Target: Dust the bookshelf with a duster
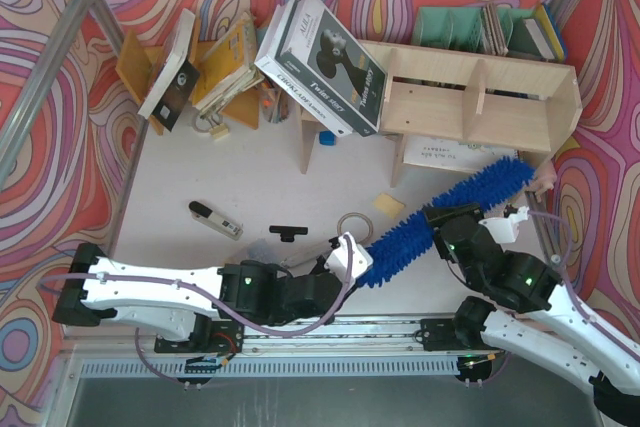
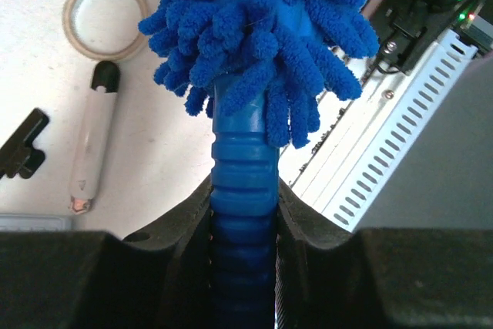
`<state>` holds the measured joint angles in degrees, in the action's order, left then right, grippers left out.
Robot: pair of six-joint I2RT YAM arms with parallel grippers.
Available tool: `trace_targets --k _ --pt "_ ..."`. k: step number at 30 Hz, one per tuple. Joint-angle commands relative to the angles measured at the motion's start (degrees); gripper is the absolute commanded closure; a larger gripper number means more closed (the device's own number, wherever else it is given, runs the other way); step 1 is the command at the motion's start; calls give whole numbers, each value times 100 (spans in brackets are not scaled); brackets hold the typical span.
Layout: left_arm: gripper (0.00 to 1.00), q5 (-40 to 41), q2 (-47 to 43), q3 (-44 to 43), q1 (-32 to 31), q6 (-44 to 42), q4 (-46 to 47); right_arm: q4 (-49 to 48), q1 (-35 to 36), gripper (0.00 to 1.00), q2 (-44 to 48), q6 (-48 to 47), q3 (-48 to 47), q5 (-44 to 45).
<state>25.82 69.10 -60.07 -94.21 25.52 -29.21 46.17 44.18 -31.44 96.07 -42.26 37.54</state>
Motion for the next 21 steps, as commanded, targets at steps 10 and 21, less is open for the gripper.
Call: trace_targets --k 10,21 --pt "100 223 -181 -945 203 93 -957 196 10 14 232 -1968 -1045 805" --pt "100 358 -214 -1495 -8 -117 -1309 -519 4 10 -18 -4917 -2390 1089"
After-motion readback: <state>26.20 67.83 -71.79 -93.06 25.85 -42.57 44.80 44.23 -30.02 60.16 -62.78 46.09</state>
